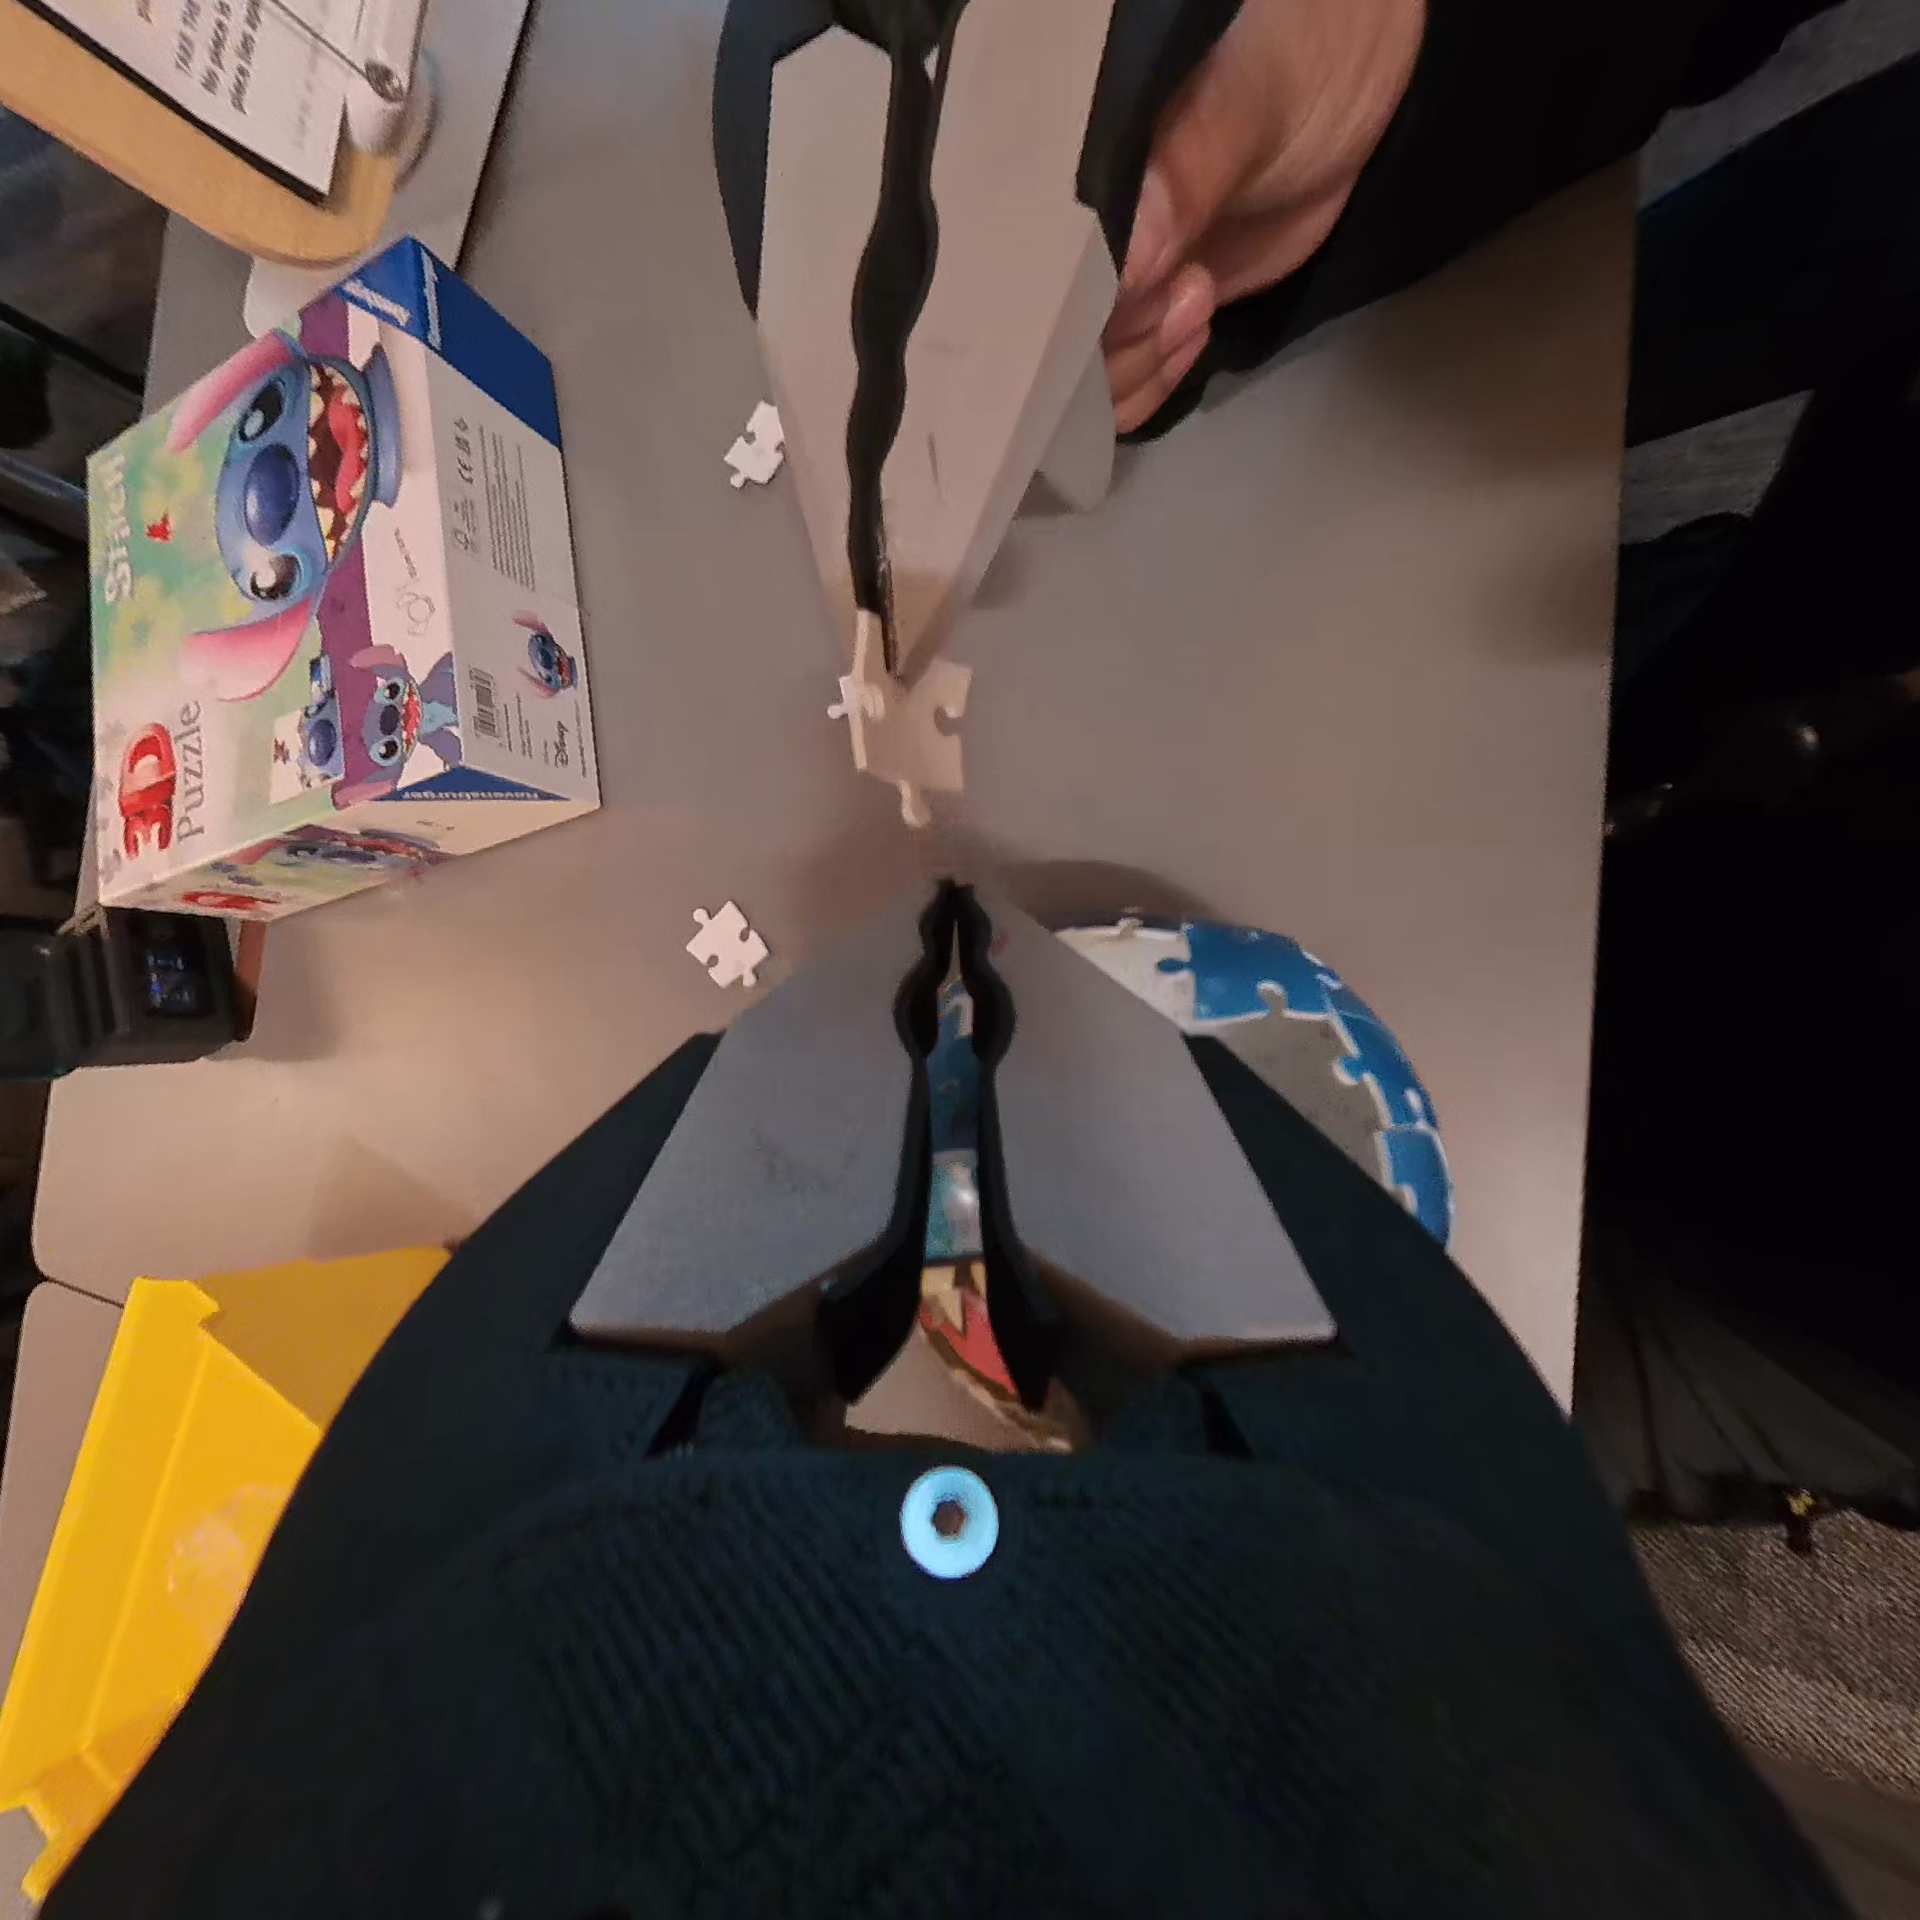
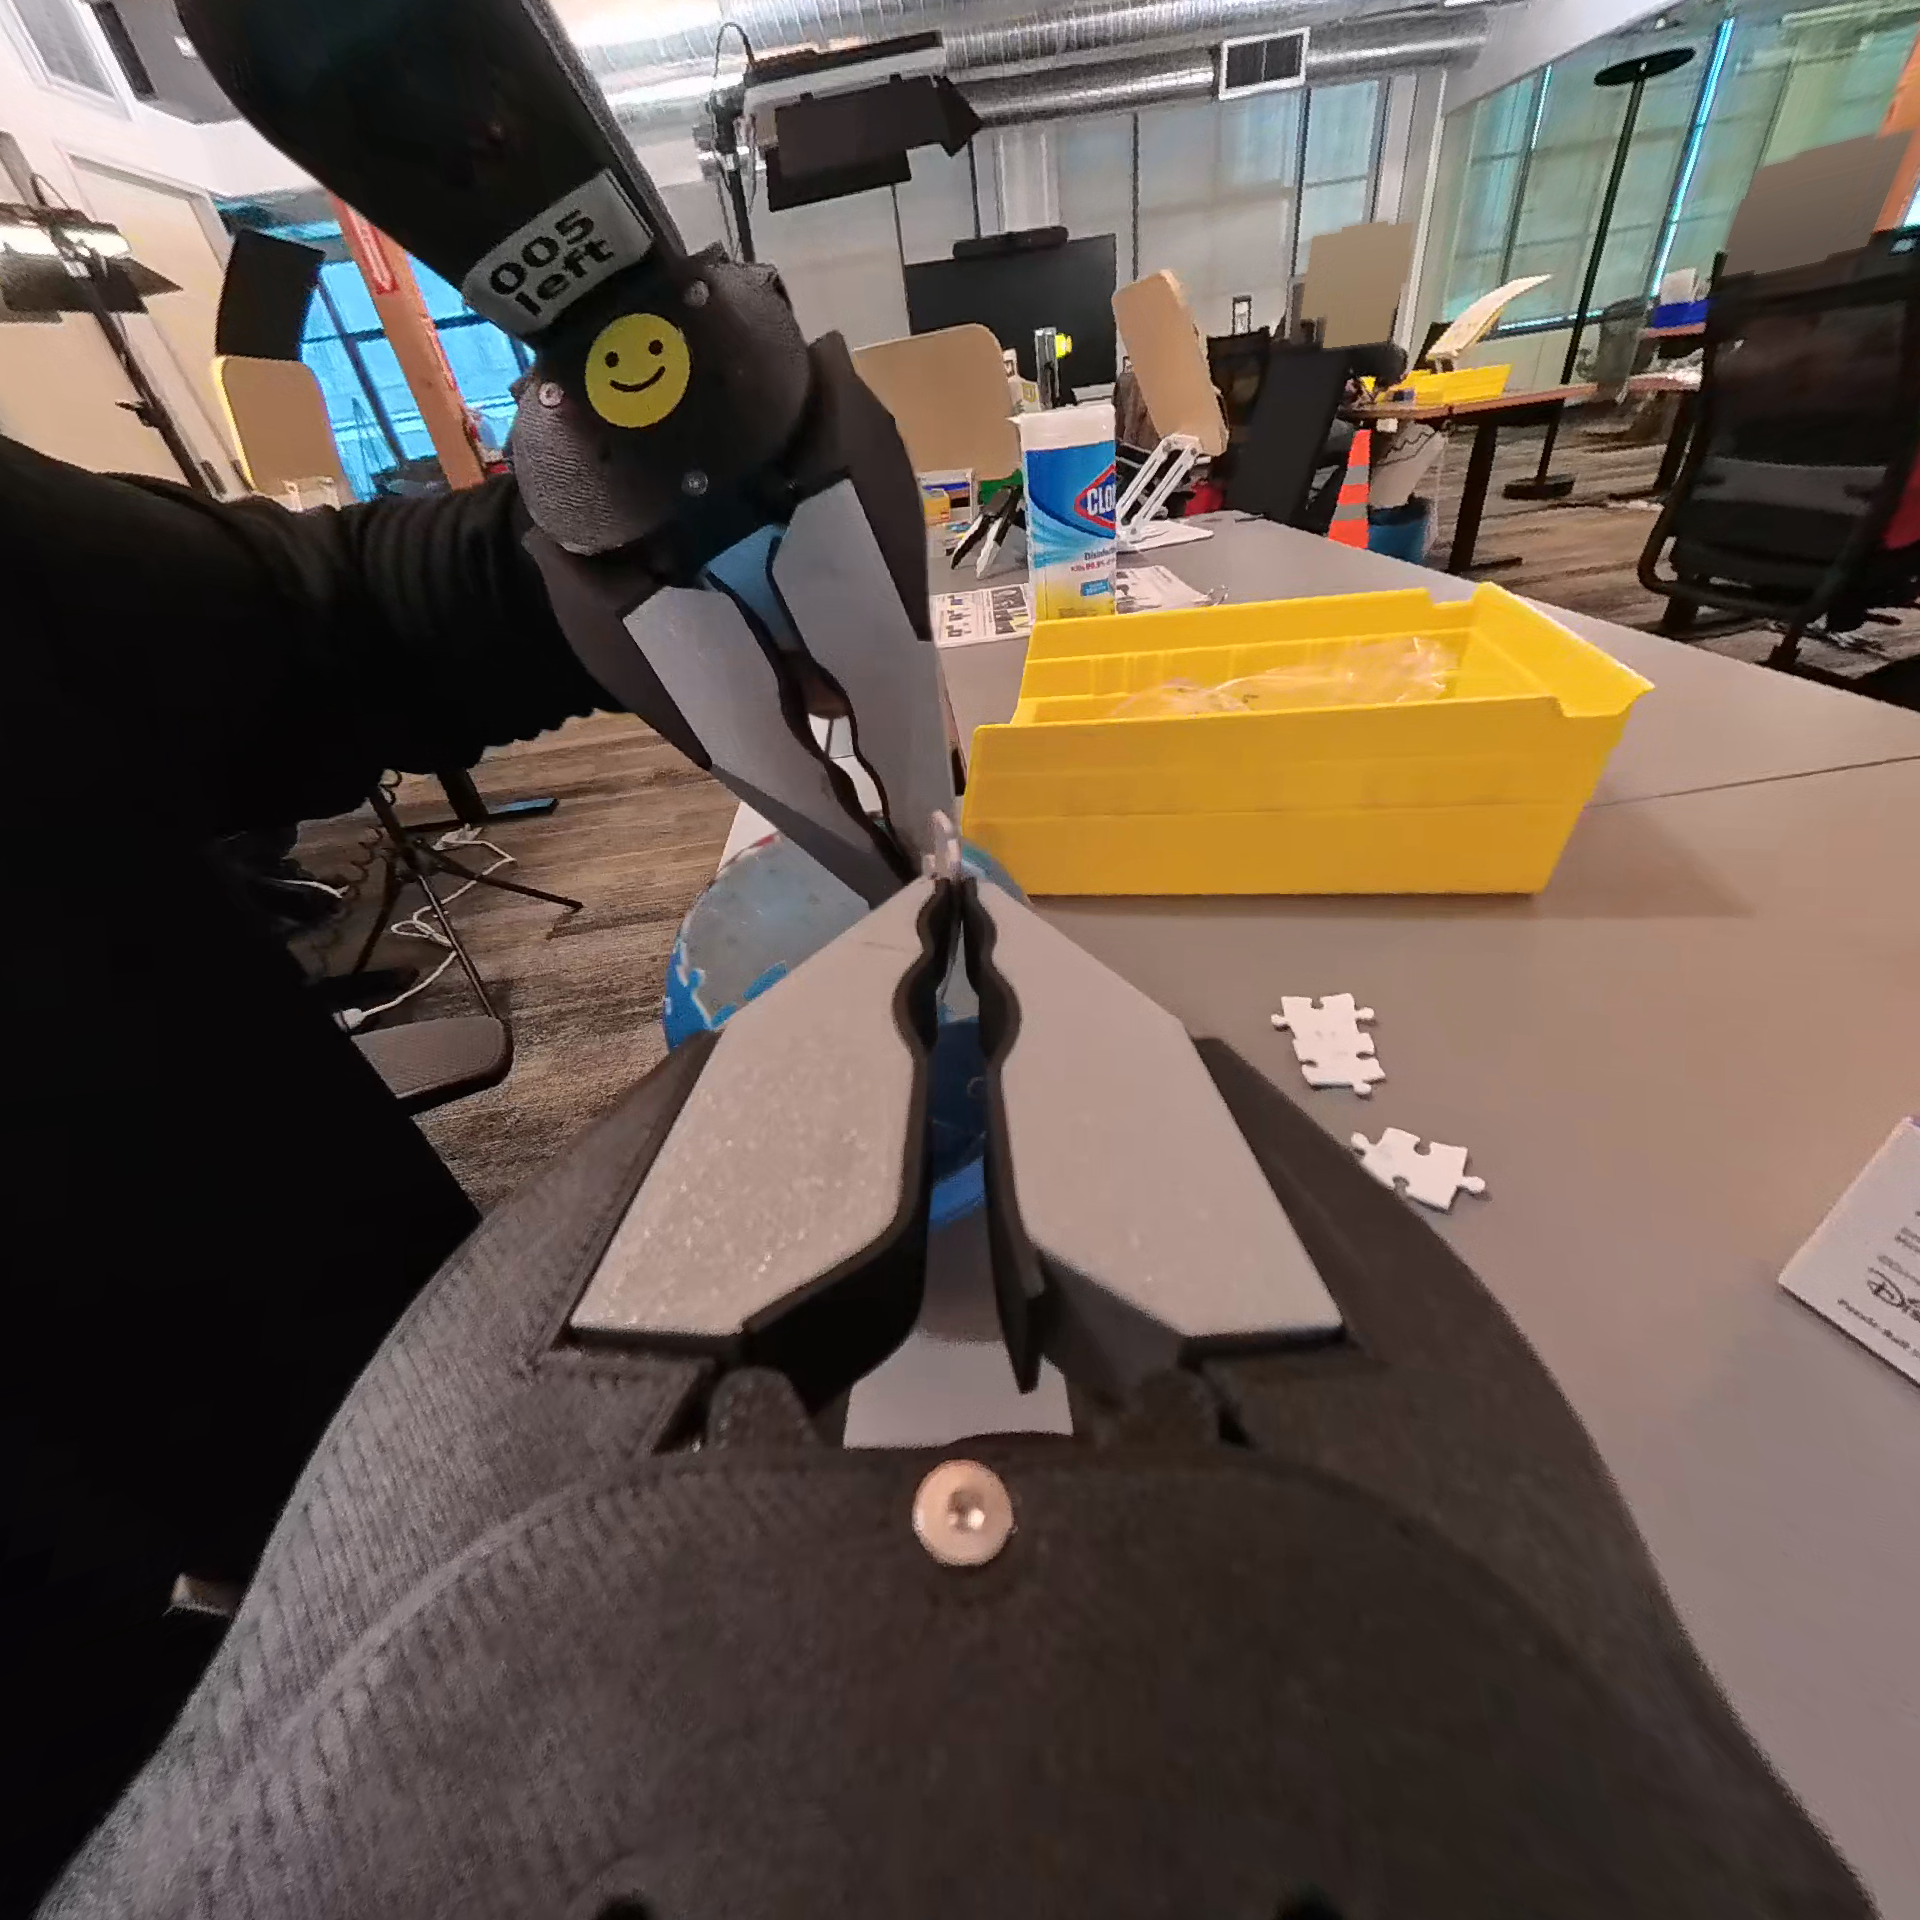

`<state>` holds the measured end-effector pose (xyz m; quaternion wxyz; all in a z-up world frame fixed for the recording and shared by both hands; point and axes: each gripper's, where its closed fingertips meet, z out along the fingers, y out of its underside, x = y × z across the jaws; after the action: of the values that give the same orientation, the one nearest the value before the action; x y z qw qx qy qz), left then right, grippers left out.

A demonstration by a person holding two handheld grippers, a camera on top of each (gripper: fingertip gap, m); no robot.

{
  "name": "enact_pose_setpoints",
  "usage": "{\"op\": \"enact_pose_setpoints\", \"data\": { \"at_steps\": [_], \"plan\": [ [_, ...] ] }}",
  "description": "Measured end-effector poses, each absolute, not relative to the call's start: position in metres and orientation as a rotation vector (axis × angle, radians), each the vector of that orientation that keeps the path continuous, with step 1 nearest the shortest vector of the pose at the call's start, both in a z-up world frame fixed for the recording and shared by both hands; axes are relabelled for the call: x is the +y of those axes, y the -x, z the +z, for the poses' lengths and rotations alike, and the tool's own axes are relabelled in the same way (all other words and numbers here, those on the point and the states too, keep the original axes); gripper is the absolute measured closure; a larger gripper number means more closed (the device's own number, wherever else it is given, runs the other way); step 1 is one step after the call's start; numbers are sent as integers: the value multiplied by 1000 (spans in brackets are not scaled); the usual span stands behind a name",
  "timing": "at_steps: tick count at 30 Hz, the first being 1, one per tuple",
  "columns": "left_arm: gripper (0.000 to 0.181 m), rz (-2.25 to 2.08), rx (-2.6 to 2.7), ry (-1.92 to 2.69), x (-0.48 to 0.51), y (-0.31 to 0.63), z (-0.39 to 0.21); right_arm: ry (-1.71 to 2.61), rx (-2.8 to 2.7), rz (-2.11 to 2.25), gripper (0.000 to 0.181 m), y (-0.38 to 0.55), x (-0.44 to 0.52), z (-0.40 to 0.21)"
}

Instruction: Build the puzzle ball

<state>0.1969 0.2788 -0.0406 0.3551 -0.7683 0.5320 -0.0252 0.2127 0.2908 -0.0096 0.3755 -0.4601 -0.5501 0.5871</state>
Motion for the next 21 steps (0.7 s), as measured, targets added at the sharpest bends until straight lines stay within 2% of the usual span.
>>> {"op": "enact_pose_setpoints", "data": {
  "at_steps": [7,21],
  "plan": [
    [181,-213,1259,1971,281,-206,-13,1205,-1449,1509,181,-212,289,-14],
    [180,-102,1374,2021,282,-205,-37,1148,-1538,1234,181,-205,282,-19]
  ]
}}
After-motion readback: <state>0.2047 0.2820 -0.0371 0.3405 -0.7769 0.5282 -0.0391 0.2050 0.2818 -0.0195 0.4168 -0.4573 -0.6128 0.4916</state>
